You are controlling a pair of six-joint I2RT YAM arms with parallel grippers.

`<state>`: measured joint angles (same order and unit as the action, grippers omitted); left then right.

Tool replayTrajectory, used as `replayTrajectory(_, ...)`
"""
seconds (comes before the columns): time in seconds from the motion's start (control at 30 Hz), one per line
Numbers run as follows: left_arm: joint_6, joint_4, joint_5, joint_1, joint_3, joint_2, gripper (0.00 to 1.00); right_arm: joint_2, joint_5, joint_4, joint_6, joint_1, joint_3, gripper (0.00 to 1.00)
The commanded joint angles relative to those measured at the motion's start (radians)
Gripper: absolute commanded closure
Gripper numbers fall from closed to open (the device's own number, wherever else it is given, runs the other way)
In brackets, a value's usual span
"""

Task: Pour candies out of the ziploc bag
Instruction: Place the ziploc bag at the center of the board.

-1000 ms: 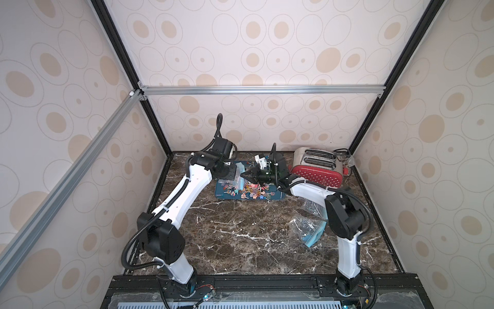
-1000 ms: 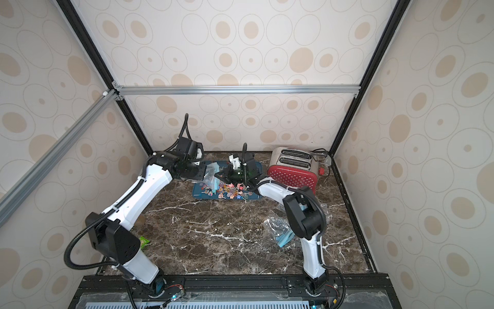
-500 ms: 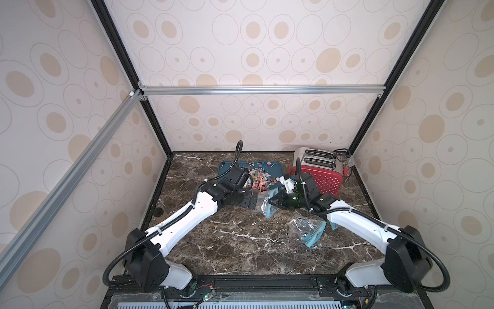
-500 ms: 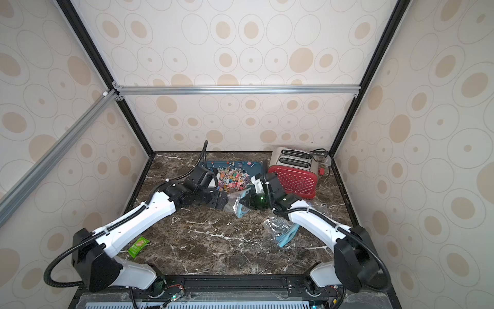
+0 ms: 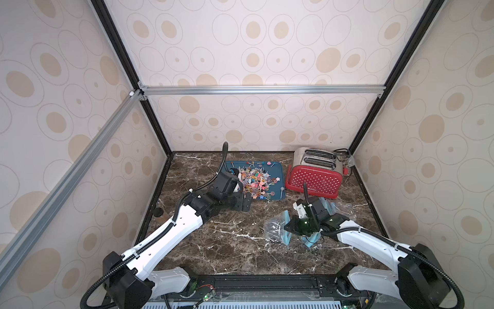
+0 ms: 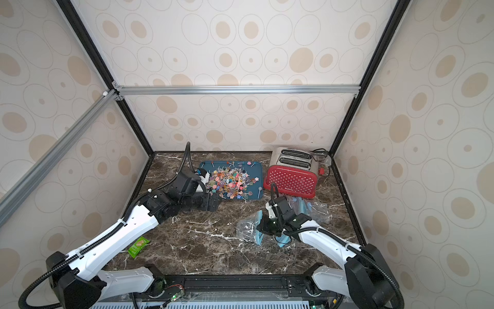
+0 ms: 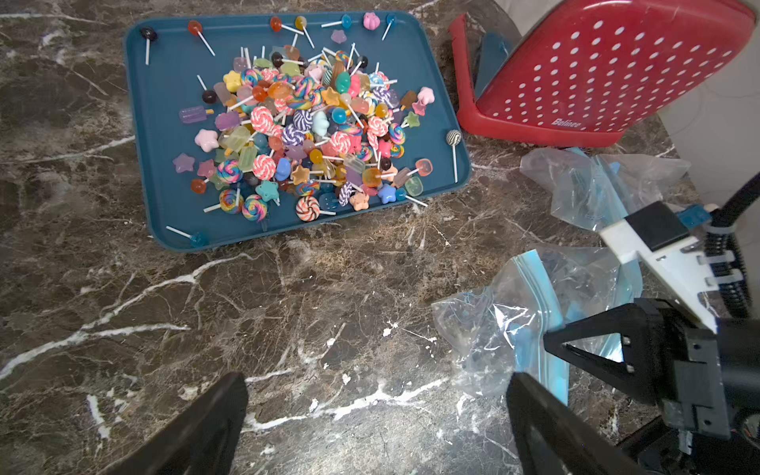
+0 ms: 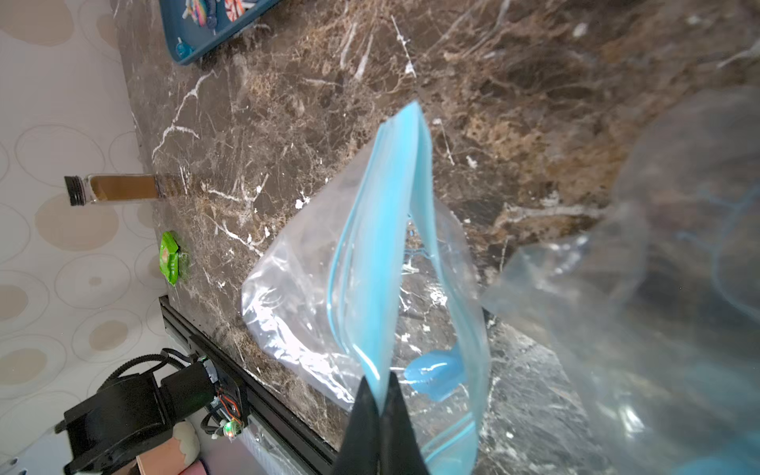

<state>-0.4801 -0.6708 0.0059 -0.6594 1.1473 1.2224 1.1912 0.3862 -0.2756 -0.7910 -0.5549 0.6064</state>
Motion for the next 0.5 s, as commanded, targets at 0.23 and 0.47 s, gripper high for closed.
replayTrajectory(0.23,-0.014,-0.003,-0.072,-0.002,0.0,-0.006,0.01,-0.119,-0.077,-0.21,0.114,0.004,0.11,0.26)
replayTrajectory(0.47,-0.008,0.01,-0.226,0.079,0.022,-0.029,0.01,-0.21,-0.337,-0.559,0.241,0.01,0.325,0.0)
